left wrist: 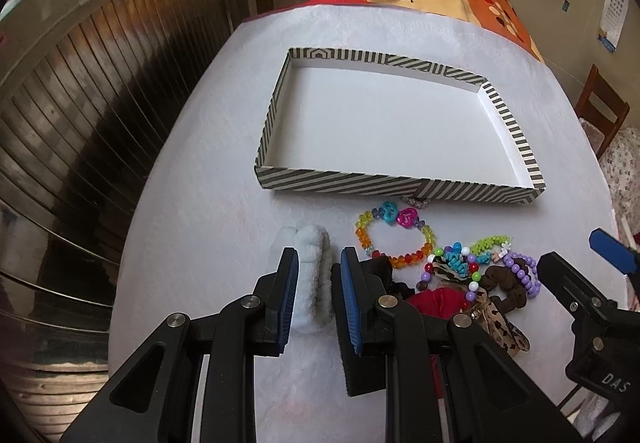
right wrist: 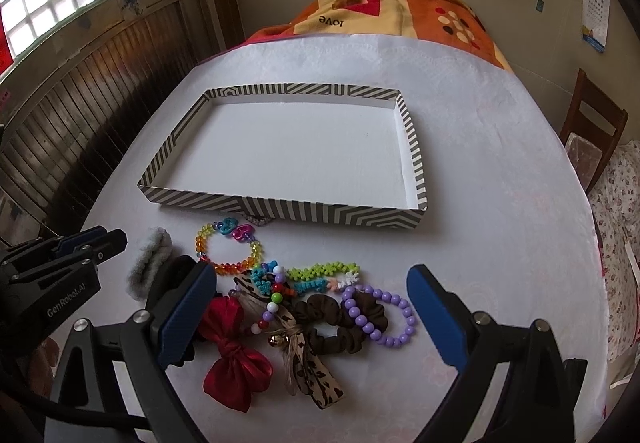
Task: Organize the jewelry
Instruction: 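Grasp the white fluffy scrunchie with the left tool while the right tool grasps the purple bead bracelet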
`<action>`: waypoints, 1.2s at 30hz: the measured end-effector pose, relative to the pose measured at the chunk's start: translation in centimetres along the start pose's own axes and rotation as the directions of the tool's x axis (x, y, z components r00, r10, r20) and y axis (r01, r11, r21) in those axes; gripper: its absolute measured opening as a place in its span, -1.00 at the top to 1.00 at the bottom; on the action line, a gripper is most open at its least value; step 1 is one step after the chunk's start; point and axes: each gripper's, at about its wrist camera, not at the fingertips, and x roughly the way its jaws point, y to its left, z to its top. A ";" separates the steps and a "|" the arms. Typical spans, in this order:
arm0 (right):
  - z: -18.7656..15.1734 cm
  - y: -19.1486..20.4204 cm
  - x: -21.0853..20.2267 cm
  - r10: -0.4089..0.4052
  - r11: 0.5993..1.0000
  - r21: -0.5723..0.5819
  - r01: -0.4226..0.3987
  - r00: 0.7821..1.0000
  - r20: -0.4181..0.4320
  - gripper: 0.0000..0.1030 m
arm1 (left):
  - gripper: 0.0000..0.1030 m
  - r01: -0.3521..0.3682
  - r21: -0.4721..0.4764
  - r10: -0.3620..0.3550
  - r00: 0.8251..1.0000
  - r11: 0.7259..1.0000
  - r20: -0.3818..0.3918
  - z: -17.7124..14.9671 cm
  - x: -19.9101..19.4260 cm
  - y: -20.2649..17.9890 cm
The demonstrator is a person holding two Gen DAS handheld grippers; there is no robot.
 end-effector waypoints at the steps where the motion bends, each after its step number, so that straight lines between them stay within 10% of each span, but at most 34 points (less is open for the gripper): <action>1: 0.0 -0.2 0.1 0.000 1.000 -0.001 0.000 1.000 -0.014 -0.91 | 0.98 0.012 -0.014 -0.013 1.000 1.000 -0.008 0.1 0.1 0.5; 13: -0.4 -3.8 1.0 0.028 0.999 0.026 -0.027 0.999 -0.031 -0.82 | 0.97 0.093 -0.196 -0.116 0.987 0.976 -0.108 0.6 2.2 6.8; 25: -0.2 -7.7 2.1 -0.018 0.998 0.060 0.022 0.998 -0.060 -0.76 | 0.73 0.178 -0.195 -0.215 0.958 0.965 -0.189 0.2 5.4 4.9; 36: -3.4 -7.8 5.1 0.073 0.997 0.000 -0.075 0.975 -0.208 -0.07 | 0.88 0.121 -0.120 -0.143 0.971 0.985 -0.191 0.1 6.8 3.8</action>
